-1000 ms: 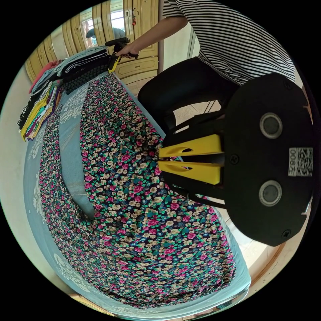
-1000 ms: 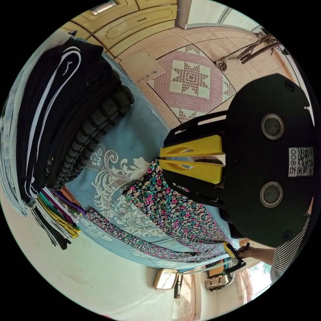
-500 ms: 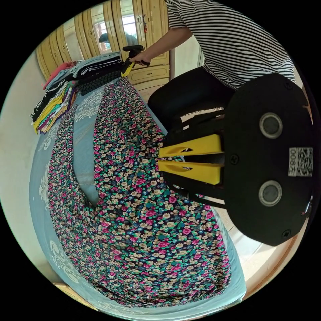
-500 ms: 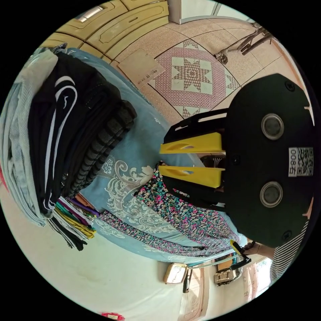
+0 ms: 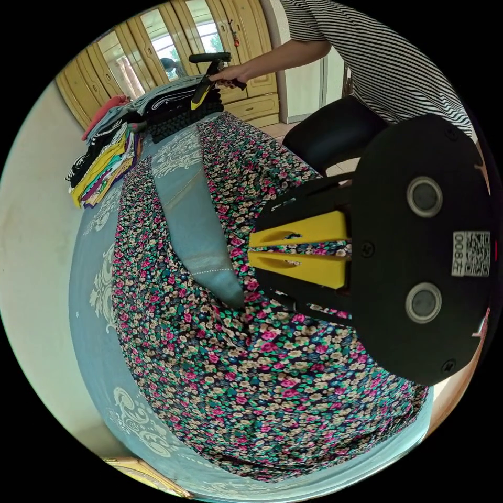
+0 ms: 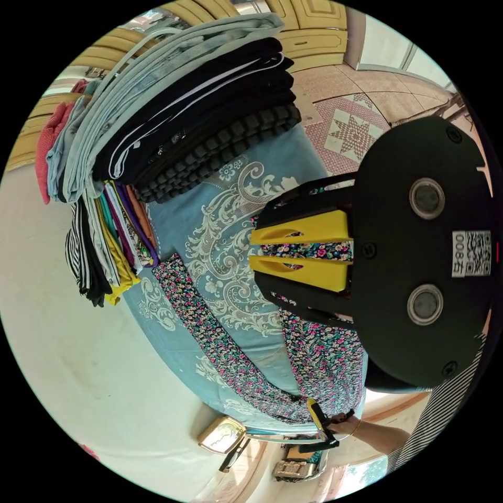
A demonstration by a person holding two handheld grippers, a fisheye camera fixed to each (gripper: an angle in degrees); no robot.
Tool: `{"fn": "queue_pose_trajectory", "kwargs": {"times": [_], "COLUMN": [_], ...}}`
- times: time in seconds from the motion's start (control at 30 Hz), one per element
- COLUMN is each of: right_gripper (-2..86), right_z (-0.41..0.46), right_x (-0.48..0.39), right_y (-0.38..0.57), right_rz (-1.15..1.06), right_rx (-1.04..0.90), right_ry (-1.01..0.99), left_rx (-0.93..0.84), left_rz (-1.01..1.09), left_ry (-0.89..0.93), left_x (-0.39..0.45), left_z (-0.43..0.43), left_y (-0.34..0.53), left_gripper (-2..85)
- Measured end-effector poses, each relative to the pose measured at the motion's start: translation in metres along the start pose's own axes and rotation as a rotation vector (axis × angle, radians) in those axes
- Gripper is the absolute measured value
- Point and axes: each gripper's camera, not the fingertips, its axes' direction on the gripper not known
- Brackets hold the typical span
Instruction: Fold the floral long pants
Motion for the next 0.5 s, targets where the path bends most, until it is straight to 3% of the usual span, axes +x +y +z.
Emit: {"fn": "queue_pose_trajectory", "kwargs": {"times": [0.2,0.37,0.5], "right_gripper": [0.8,0.0,0.0], "right_z": [0.029,0.089,0.098], "right_x": [-0.035,-0.033,-0.011], "right_y": [-0.017,-0.029,-0.041], "right_rz": [-0.143,-0.122,-0.029], "right_rx": [-0.097,-0.256,-0.224], "right_ry": [-0.100,-0.081,-0.206], "left_rx": [-0.050,-0.018,0.032], "left_rz": [0.008,-0.040,-0.056], "left_ry": [-0.027,-0.011,-0.017], "left_x": [-0.003,-0.015,-0.018], "left_z": [0.021,0.011,-0.002], "left_y": [-0.037,-0.056,-0.061], "left_gripper": [0.3,0.2,0.2]}}
